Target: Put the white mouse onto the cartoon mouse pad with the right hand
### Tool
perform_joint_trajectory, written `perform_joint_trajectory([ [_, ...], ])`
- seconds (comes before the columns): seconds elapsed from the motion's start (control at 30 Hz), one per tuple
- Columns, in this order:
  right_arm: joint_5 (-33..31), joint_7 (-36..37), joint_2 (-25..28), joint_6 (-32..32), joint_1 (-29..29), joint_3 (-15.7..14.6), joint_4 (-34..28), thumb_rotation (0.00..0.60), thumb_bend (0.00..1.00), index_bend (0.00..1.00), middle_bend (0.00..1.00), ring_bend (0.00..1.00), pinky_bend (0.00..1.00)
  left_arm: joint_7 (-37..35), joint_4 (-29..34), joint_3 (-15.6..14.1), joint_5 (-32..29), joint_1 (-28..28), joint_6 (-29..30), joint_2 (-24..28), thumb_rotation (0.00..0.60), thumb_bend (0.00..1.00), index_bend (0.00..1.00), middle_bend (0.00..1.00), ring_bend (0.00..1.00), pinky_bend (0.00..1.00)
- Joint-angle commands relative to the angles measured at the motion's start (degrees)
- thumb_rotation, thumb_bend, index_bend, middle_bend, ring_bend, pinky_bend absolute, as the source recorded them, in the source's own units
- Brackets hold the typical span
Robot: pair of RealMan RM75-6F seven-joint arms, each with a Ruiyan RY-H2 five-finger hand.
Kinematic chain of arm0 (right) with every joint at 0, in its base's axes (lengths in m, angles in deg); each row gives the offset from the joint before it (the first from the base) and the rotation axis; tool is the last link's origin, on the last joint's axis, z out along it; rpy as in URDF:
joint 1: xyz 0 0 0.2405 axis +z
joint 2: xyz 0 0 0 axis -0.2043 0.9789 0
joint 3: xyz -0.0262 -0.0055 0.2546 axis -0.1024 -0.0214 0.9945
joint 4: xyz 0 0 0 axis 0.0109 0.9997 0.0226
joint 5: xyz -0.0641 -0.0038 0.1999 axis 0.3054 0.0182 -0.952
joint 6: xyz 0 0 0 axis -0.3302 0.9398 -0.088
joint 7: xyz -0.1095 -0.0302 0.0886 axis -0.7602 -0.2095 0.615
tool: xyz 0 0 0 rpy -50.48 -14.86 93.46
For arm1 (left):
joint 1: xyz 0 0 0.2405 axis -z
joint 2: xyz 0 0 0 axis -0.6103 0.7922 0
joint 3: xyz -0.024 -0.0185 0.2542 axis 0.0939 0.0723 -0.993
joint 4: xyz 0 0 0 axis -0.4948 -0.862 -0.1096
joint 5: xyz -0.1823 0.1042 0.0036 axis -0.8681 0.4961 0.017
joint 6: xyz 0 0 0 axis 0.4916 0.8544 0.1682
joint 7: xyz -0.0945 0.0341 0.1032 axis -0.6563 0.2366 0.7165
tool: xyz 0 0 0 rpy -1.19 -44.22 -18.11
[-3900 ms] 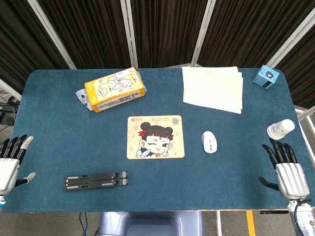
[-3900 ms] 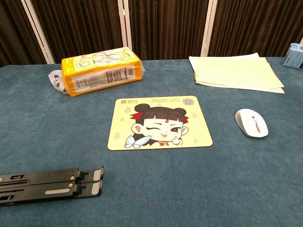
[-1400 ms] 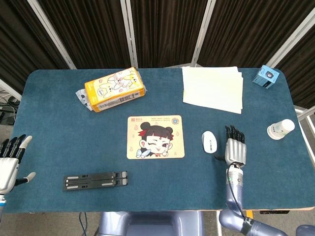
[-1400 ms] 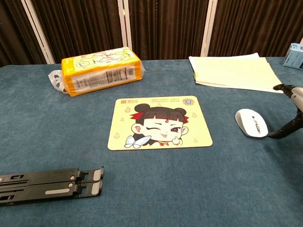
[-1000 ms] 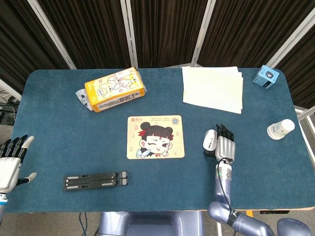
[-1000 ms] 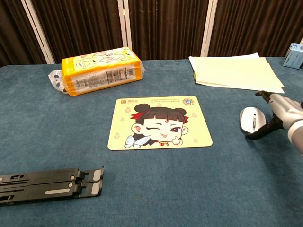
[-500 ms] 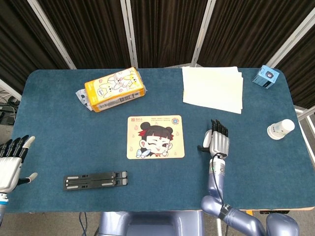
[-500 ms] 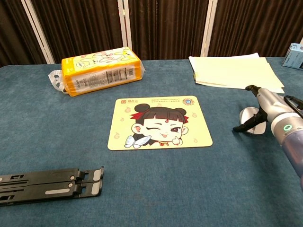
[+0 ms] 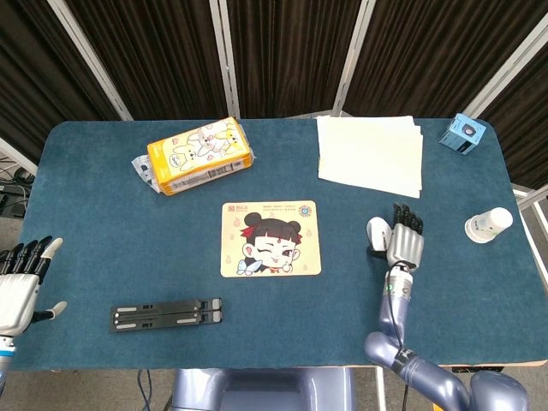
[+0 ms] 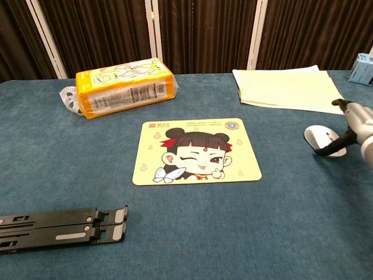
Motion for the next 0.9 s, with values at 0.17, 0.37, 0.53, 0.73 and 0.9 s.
perform_joint_trajectory([
  [0.17, -0.77, -0.12, 2.85, -0.12, -2.08, -0.3, -1.36, 0.6, 0.16, 0.0, 0.0, 0.0, 0.0, -0.11, 0.42, -0.14, 0.02, 0.11, -0.29, 0.11, 0.6, 0.01, 0.0, 0.0, 0.0, 0.0],
  [0.37, -2.81, -2.2, 4.08, -2.66, -1.27, 0.41, 0.33, 0.6, 0.16, 0.0, 0.0, 0.0, 0.0, -0.2, 1.01, -0.33, 0.42, 0.07, -0.14, 0.16, 0.6, 0.01, 0.0, 0.0, 0.0, 0.0],
  [0.53, -3.96, -2.92, 5.08, -4.38, -0.06, 1.53, 0.83, 0.6, 0.18, 0.0, 0.0, 0.0, 0.0, 0.04, 1.15, -0.48, 0.49, 0.17, -0.4, 0.1, 0.6, 0.01, 0.0, 0.0, 0.0, 0.0],
  [0.73, -4.17, -4.67, 6.5, -6.48, 1.99, 1.85, 1.0, 0.6, 0.19, 0.13, 0.0, 0.0, 0.0, 0.41, 1.6, -0.56, -0.19, 0.27, -1.05, 0.38, 0.6, 0.01, 0.0, 0.0, 0.0, 0.0],
  [0.9, -5.17, -6.5, 7.12, -7.94, 3.91, 2.16, 0.97, 0.6, 0.2, 0.21, 0.0, 0.0, 0.0, 0.6, 1.83, -0.57, -0.56, 0.38, -1.42, 0.5, 0.6, 0.01, 0.0, 0.0, 0.0, 0.0],
])
